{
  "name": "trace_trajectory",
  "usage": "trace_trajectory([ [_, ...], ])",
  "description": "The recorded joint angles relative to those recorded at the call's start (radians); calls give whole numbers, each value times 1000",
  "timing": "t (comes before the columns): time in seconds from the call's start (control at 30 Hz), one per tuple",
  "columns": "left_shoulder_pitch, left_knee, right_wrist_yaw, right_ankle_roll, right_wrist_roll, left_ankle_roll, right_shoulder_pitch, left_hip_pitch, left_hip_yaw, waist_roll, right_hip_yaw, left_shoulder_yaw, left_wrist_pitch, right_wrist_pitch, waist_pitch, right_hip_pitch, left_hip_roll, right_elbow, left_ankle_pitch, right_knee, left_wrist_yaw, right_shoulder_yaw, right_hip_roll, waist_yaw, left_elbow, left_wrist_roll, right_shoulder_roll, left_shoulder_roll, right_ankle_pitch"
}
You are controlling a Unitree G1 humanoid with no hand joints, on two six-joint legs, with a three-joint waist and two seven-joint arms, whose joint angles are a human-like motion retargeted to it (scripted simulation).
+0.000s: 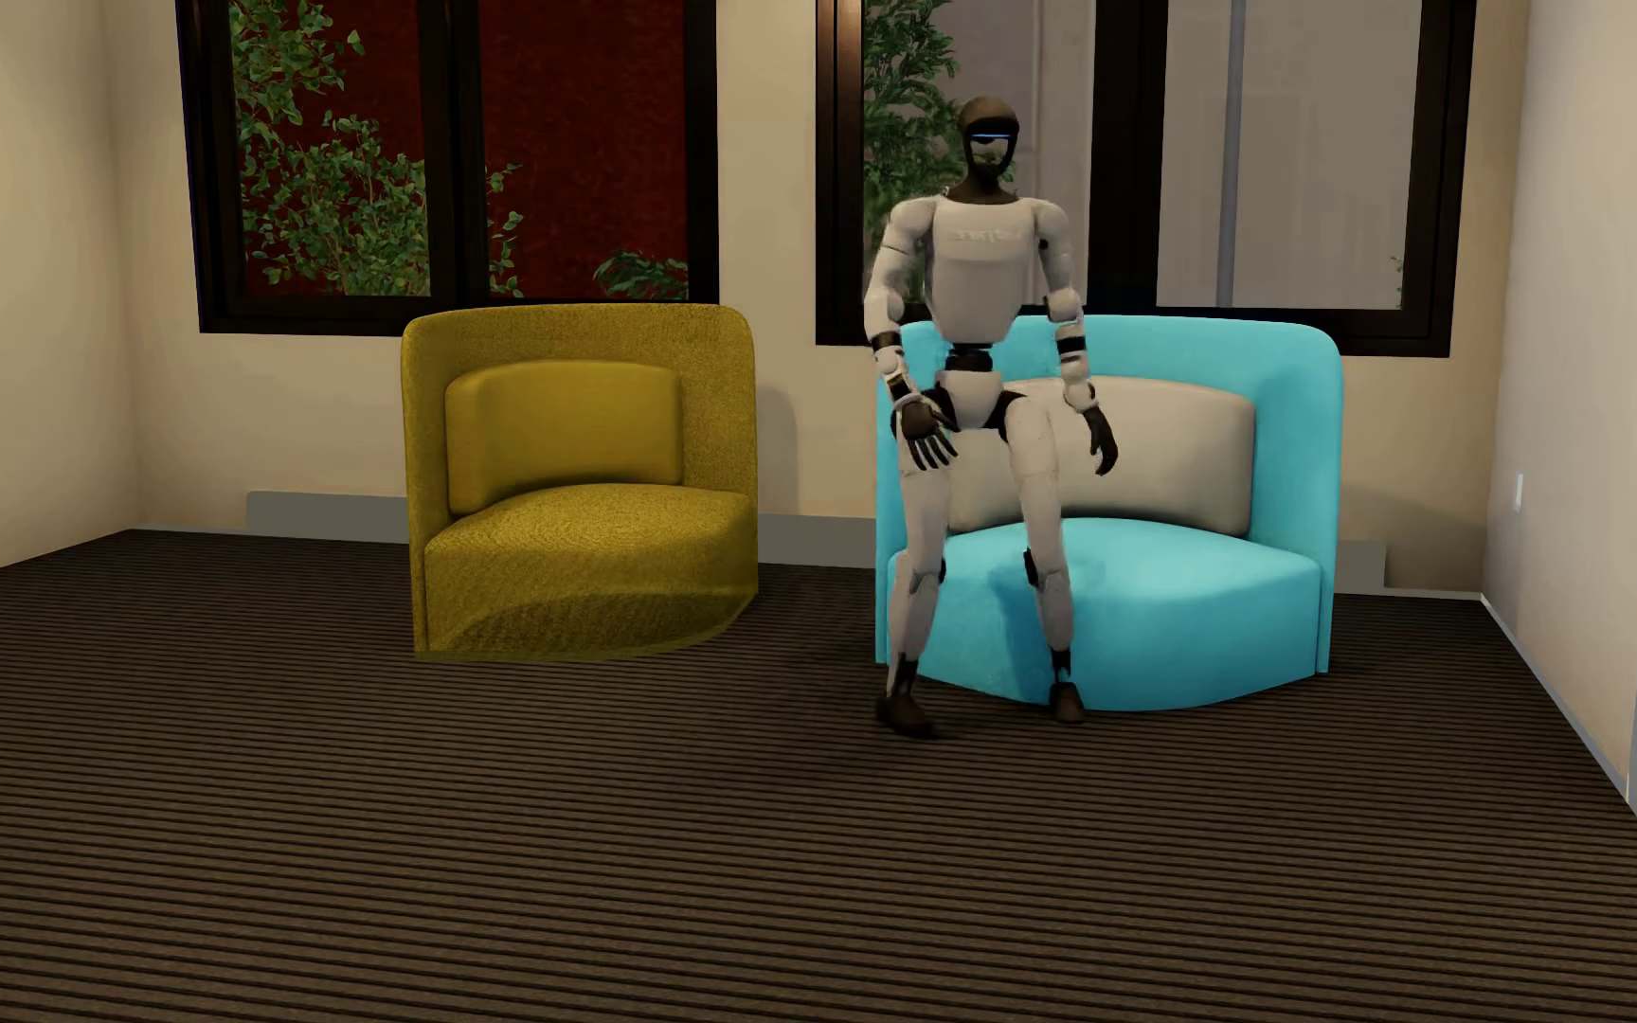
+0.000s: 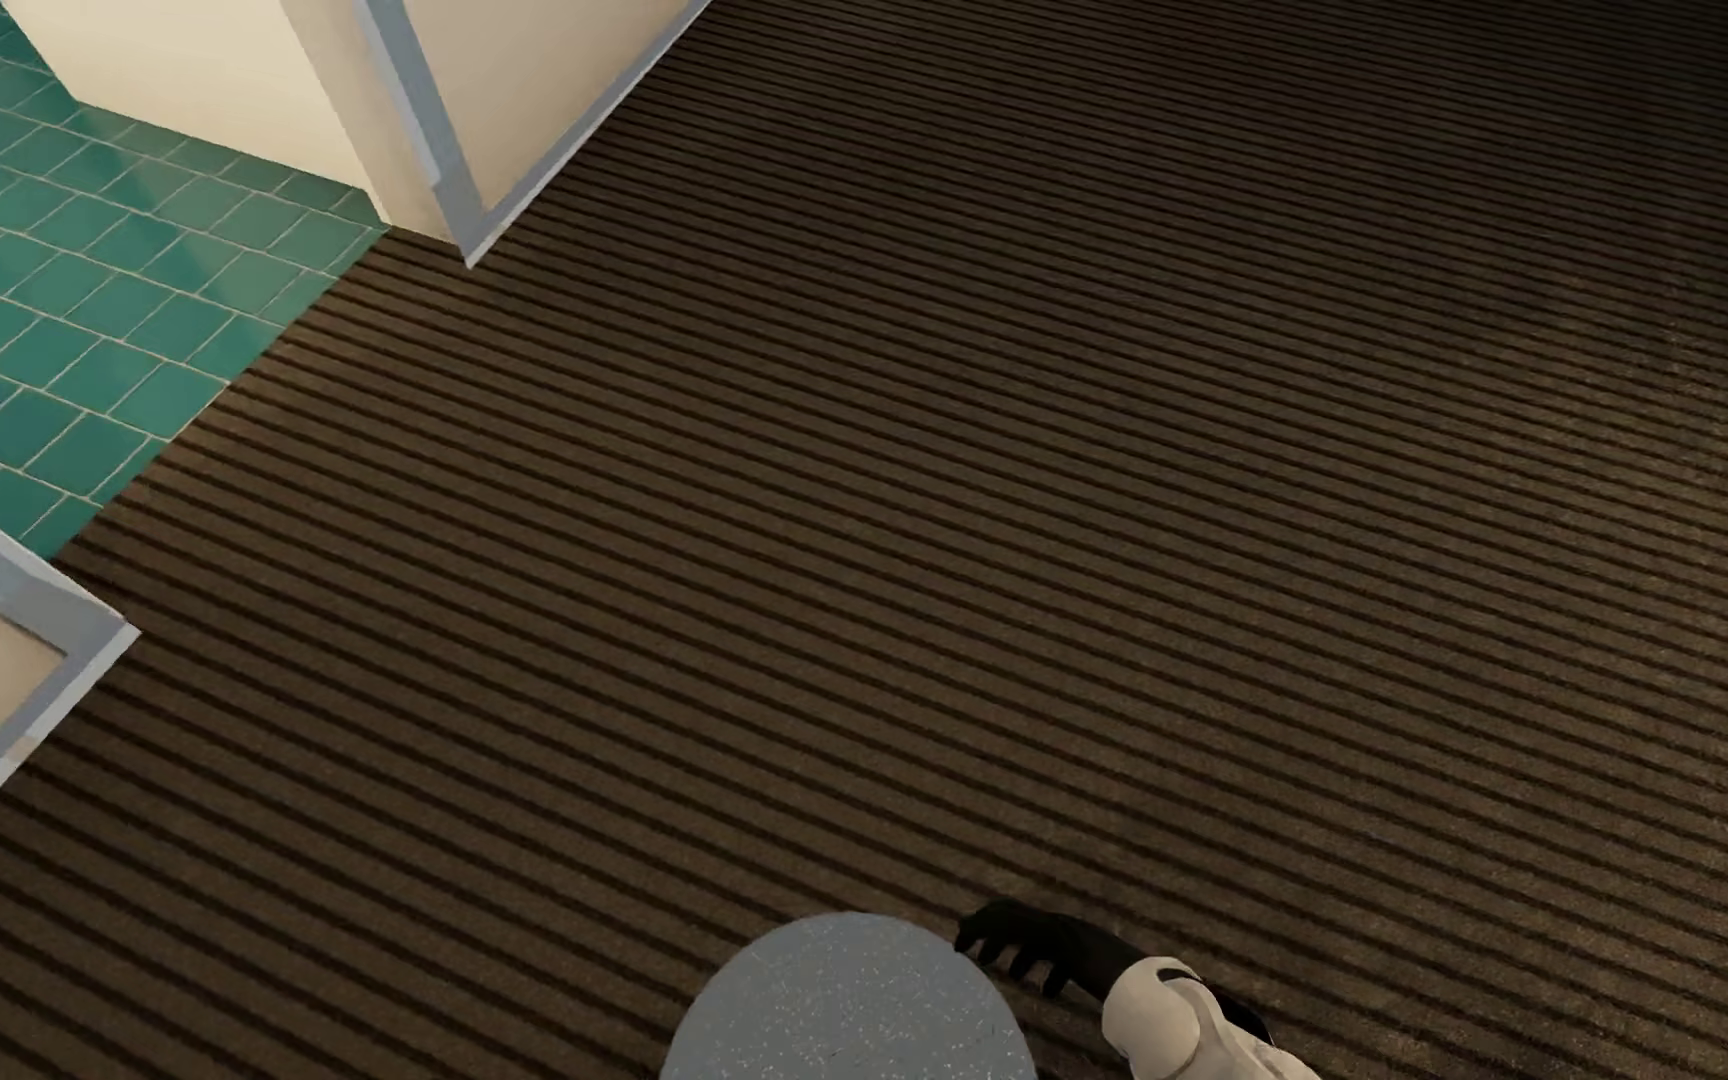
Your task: Sit down on the cyan chair
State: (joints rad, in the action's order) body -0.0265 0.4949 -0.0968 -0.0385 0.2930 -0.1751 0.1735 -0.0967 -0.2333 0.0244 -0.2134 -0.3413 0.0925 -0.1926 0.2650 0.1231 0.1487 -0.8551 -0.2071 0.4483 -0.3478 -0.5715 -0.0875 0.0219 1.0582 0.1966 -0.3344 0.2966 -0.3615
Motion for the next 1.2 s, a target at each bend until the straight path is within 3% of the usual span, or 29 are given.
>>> trace_trajectory([
  [0.03, 26, -15, 47, 24, 7, -7, 51, -10, 95, -17, -22, -4, -18, 1, 29, 87, 23, 25, -32, 35, -19, -31, -5, 18, -18, 14, 20, 19, 40],
  [0.07, 27, -23, 53, 49, 32, 59, 58, -66, 180, -37, 2, 6, 12, 9, 12, 228, -12, 40, 14, 127, 14, -25, 21, 43, -50, 71, 35, 32, 50],
  [0.1, 32, 45, 78, 1, 44, -3, 62, -84, 206, -51, 5, 2, -91, 25, 45, 252, 12, 34, -72, 153, -12, -12, 10, 48, -49, 63, 73, 66, 15],
  [0.13, 38, 90, 136, -2, 36, 39, 46, -114, 178, -57, 16, -32, -12, 112, 79, 268, -18, 53, -63, 202, -35, 4, 55, 56, -95, 61, 76, 85, -32],
  [0.17, 53, 133, 168, 2, 24, 97, 37, -126, 167, -40, 12, -32, -15, 85, 102, 284, -41, 51, -81, 291, -42, 9, 86, 42, -86, 52, 52, 64, -58],
  [0.2, 72, 183, 198, 10, 22, 115, 21, -165, 183, -46, 12, 2, 11, 104, 122, 310, -37, 53, -67, 391, -51, 5, 119, 27, -86, 65, 34, 64, -83],
  [0.23, 68, 260, 237, 20, 28, 141, 14, -224, 203, -38, 40, 13, 17, 115, 131, 322, -30, 31, -77, 450, -106, -3, 150, 21, -81, 25, 11, 42, -94],
  [0.3, 83, 436, 233, 21, 37, 174, 47, -356, 171, -37, 92, 41, 12, 133, 177, 336, -13, -24, -113, 515, -106, 35, 200, 1, -86, 11, -20, 44, -87],
  [0.33, 104, 523, 228, 58, 22, 160, 64, -423, 148, -49, 104, 36, 9, 148, 216, 348, -8, -32, -148, 494, -80, 72, 232, -11, -95, 32, -36, 72, -135],
  [0.37, 111, 626, 235, 72, -10, 157, 74, -509, 146, -56, 103, 54, 44, 139, 240, 424, 10, -32, -177, 542, -26, 95, 242, -16, -106, 65, -52, 83, -181],
  [0.4, 114, 746, 258, 110, -27, 139, 89, -608, 137, -64, 93, 62, -29, 140, 262, 555, 36, -39, -217, 667, 2, 106, 243, -18, -149, 77, -64, 119, -197],
  [0.43, 109, 851, 230, 151, -31, 129, 110, -696, 134, -82, 81, 76, -44, 158, 283, 674, 53, -48, -231, 780, 20, 119, 260, -14, -180, 95, -79, 144, -228],
  [0.47, 115, 958, 247, 156, -59, 116, 124, -777, 114, -75, 110, 72, -32, 169, 323, 742, 51, -38, -265, 871, 21, 134, 288, -5, -217, 114, -100, 163, -277],
  [0.57, 177, 1212, 328, 216, -97, 93, 184, -903, 82, -84, 28, 64, -27, 164, 434, 943, 72, -67, -349, 1130, -10, 114, 294, -2, -244, 93, -137, 191, -317],
  [0.63, 204, 1330, 256, 221, -92, 87, 198, -962, 67, -85, -12, 52, 2, 189, 476, 1035, 64, -45, -381, 1260, -55, 148, 282, 3, -254, 103, -151, 207, -321],
  [0.67, 212, 1387, 262, 232, -114, 66, 185, -978, 46, -81, -38, 6, -13, 172, 491, 1061, 57, -23, -412, 1313, -82, 152, 279, 5, -262, 53, -152, 218, -323],
  [0.7, 234, 1421, 262, 238, -105, 39, 179, -975, 41, -79, -47, 10, 10, 168, 515, 1058, 66, -15, -415, 1344, -109, 161, 283, 10, -260, 72, -147, 229, -328],
  [0.73, 256, 1439, 260, 246, -107, 38, 177, -954, 41, -80, -47, 24, 13, 157, 531, 1047, 77, -19, -432, 1353, -70, 159, 283, 13, -257, 72, -129, 235, -317],
  [0.8, 278, 1452, 283, 263, -100, 26, 152, -913, 50, -83, -34, 34, 34, 156, 546, 1003, 110, -50, -421, 1354, -108, 165, 287, 5, -244, 58, -90, 219, -300],
  [0.83, 275, 1464, 299, 276, -106, 32, 123, -896, 53, -80, -26, 21, 28, 142, 543, 981, 106, -34, -427, 1365, -103, 169, 303, 3, -238, 53, -80, 217, -302],
  [0.9, 269, 1486, 235, 283, -53, 45, 85, -855, 49, -79, -17, -1, 27, 154, 530, 934, 98, -58, -423, 1386, -83, 201, 319, 1, -213, 76, -55, 212, -318],
  [0.93, 273, 1496, 243, 284, -39, 53, 70, -836, 46, -76, -8, -17, 14, 149, 523, 910, 96, -88, -432, 1395, -70, 195, 326, 0, -178, 72, -36, 201, -329],
  [0.97, 276, 1501, 259, 296, -41, 64, 58, -812, 47, -72, -5, -36, 33, 152, 521, 876, 96, -121, -444, 1394, -81, 191, 334, -2, -137, 71, -15, 185, -346],
  [1.0, 277, 1503, 282, 296, -44, 63, 52, -794, 53, -76, 0, -62, 37, 174, 513, 854, 96, -158, -446, 1392, -93, 185, 344, -1, -107, 47, 9, 173, -355],
  [1.03, 294, 1503, 290, 301, -69, 68, 50, -788, 58, -74, 4, -81, 29, 123, 503, 840, 98, -192, -453, 1388, -83, 192, 353, -7, -54, 38, 26, 150, -362],
  [1.07, 299, 1504, 309, 303, -138, 67, 59, -786, 57, -70, 3, -84, 31, 144, 490, 834, 99, -230, -457, 1389, -74, 216, 359, -7, -31, 27, 53, 137, -368],
  [1.1, 299, 1500, 353, 337, -160, 73, 56, -775, 64, -70, 0, -84, 32, 157, 487, 824, 95, -245, -458, 1392, -74, 225, 370, -3, -21, 21, 65, 128, -364],
  [1.2, 294, 1497, 367, 325, -152, 68, 55, -746, 71, -65, 5, -89, 54, 159, 488, 787, 87, -247, -443, 1392, -101, 213, 370, -7, 8, 17, 43, 99, -364],
])
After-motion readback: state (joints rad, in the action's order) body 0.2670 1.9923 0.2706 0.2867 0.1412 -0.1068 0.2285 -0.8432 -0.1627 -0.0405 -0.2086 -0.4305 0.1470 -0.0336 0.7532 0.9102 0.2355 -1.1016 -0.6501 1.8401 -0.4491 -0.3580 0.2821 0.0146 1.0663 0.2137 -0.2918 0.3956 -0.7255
